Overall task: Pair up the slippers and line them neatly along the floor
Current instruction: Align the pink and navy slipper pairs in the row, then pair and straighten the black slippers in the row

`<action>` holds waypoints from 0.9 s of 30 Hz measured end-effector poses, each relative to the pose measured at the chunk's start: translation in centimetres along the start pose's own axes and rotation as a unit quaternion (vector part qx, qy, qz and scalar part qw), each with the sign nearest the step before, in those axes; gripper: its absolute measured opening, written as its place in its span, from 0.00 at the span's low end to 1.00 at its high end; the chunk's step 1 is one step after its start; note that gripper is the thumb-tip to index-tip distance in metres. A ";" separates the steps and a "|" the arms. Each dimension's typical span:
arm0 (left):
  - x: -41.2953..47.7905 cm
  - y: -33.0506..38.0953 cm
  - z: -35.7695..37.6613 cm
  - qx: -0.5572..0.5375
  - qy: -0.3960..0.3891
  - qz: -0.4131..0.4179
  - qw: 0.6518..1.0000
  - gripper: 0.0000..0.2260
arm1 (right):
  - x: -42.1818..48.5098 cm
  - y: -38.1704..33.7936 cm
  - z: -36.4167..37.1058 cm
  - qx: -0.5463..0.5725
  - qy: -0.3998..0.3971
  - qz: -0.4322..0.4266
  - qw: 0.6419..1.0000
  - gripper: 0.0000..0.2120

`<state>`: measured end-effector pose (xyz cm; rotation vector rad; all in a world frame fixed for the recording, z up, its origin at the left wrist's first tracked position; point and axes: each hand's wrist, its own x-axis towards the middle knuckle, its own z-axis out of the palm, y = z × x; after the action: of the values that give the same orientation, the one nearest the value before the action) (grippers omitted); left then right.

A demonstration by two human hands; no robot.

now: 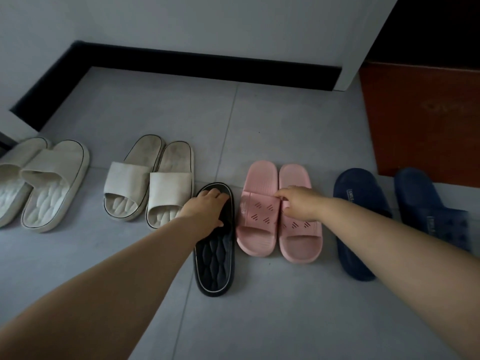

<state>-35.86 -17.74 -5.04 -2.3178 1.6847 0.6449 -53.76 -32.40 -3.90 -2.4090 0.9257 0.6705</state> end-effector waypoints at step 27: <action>-1.1 29.5 -8.1 0.000 0.006 0.236 0.972 0.37 | -37.3 19.9 5.3 0.139 -0.024 0.270 0.952 0.16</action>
<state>-62.05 -29.82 5.25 -1.9228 2.2630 0.7087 -93.66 -24.72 8.99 -1.8863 1.5663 0.7232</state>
